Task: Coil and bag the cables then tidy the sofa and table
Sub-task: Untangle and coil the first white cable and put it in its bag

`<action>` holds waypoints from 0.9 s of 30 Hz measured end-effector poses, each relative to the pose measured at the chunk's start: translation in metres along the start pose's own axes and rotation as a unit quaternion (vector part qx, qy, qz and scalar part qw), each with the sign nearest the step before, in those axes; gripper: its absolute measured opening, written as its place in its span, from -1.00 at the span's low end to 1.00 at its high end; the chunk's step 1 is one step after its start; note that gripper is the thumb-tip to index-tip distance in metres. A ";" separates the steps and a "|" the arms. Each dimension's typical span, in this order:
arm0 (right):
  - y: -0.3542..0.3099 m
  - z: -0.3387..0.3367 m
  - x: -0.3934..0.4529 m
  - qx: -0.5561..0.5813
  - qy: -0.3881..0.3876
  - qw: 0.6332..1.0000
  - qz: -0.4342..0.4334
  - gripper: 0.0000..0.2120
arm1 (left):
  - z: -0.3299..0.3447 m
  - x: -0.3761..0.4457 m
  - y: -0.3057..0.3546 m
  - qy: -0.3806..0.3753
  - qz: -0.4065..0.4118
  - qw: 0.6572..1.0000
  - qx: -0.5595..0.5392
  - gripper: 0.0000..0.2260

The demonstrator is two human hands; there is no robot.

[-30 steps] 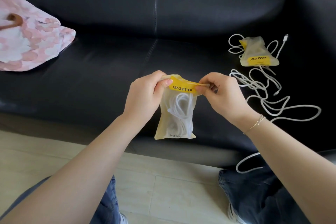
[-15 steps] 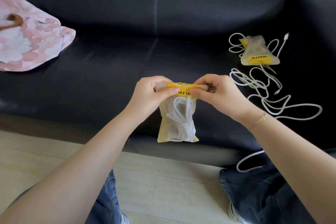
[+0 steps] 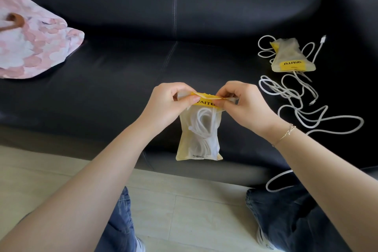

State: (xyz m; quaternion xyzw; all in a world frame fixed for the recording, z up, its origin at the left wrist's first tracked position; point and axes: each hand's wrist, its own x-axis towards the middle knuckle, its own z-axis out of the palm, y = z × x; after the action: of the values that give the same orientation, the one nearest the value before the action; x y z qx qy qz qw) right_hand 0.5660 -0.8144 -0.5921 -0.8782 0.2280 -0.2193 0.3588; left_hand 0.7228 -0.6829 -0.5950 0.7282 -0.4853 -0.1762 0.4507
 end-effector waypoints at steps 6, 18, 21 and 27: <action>-0.003 0.001 -0.001 0.044 -0.026 0.999 0.002 -0.94 | 0.003 -0.002 0.003 0.019 0.007 1.000 0.000 -0.94; 0.002 0.004 0.002 0.030 0.002 1.000 0.003 -0.93 | -0.015 -0.001 -0.001 0.004 -0.009 1.000 -0.002 -0.92; 0.001 0.003 0.002 0.044 -0.012 0.999 0.024 -0.92 | -0.013 -0.002 -0.001 0.031 -0.017 0.999 0.001 -0.97; -0.005 0.006 0.001 0.046 -0.024 0.998 0.021 -0.93 | -0.006 -0.001 0.002 0.029 -0.020 0.999 -0.001 -0.95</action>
State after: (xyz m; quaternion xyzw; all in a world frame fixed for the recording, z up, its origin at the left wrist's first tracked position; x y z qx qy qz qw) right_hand 0.5716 -0.8086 -0.5920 -0.8608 0.2278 -0.2008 0.4085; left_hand 0.7255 -0.6796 -0.5898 0.7419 -0.4573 -0.1646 0.4619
